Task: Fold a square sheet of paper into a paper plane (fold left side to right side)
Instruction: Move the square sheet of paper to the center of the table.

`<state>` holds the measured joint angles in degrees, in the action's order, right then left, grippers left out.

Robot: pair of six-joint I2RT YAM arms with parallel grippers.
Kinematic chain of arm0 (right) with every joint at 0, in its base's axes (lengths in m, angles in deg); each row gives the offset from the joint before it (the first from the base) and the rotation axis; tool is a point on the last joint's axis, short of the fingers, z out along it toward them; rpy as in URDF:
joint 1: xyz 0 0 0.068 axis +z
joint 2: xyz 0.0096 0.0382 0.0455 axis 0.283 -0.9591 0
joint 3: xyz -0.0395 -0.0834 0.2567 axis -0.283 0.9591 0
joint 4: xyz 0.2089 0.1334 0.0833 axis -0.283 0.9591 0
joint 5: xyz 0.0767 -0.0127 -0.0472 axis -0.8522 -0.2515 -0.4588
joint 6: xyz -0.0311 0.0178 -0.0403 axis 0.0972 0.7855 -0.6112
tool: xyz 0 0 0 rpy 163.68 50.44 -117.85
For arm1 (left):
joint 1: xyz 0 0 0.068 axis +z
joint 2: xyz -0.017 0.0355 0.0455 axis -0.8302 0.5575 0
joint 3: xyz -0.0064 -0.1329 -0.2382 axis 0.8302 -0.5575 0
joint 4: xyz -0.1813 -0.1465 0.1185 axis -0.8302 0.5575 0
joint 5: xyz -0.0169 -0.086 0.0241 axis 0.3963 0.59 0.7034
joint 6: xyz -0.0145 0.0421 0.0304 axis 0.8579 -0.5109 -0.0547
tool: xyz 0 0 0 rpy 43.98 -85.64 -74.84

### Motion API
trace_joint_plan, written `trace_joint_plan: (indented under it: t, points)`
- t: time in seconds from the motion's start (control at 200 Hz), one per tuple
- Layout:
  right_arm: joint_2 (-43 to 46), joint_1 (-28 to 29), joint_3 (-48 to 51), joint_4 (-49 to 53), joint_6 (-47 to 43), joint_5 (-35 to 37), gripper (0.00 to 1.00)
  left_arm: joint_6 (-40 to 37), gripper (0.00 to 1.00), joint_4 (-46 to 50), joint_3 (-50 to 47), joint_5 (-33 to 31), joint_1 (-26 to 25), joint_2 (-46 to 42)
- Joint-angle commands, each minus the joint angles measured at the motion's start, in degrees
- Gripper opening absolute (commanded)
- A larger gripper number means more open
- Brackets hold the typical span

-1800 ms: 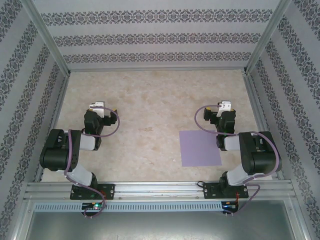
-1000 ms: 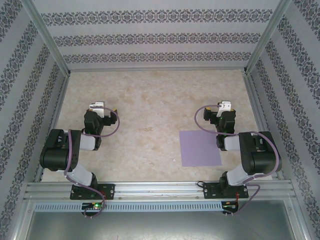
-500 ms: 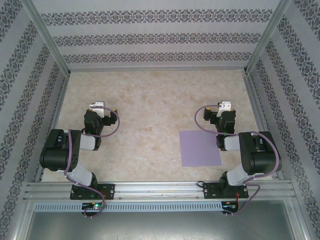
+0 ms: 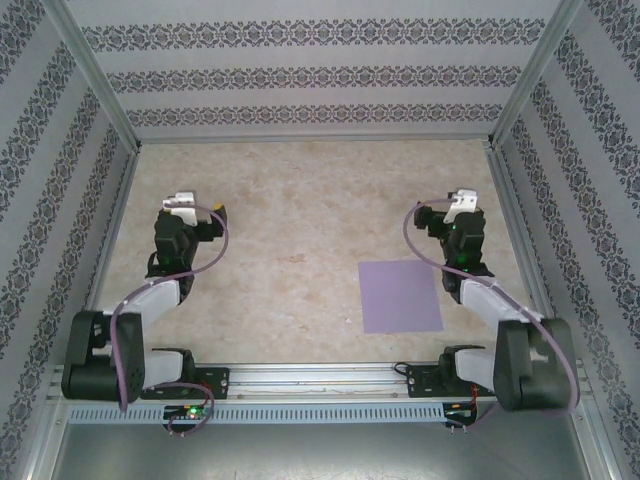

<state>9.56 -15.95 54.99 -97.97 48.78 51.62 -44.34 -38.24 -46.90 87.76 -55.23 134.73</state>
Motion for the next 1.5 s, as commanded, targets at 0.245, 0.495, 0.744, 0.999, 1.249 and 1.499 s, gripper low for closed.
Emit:
trace_joint_plan:
  t: [0.245,0.495,0.744,0.999,1.249,1.499]
  points:
    - [10.5,0.0,-13.9,50.1,16.2,-19.7,0.91,27.5,1.00,35.5,8.5,16.4,-1.0,-6.9]
    - [5.8,8.5,-12.9,59.6,18.3,-29.2,0.76,34.5,1.00,42.6,7.4,15.4,-15.3,-8.9]
    - [-3.1,16.3,-8.1,52.4,22.4,-30.9,0.70,38.9,1.00,38.2,6.1,12.1,-24.2,-6.4]
    - [-10.1,21.1,-5.2,43.3,26.5,-29.9,0.69,38.3,1.00,40.4,7.2,9.6,-24.4,-6.5]
    - [-16.2,24.8,-5.5,36.9,30.2,-29.1,0.68,37.4,1.00,43.9,7.2,7.0,-24.4,-9.2]
    - [-23.3,31.4,-8.8,27.1,37.8,-26.4,0.68,37.4,1.00,45.4,7.5,6.1,-24.5,-9.8]
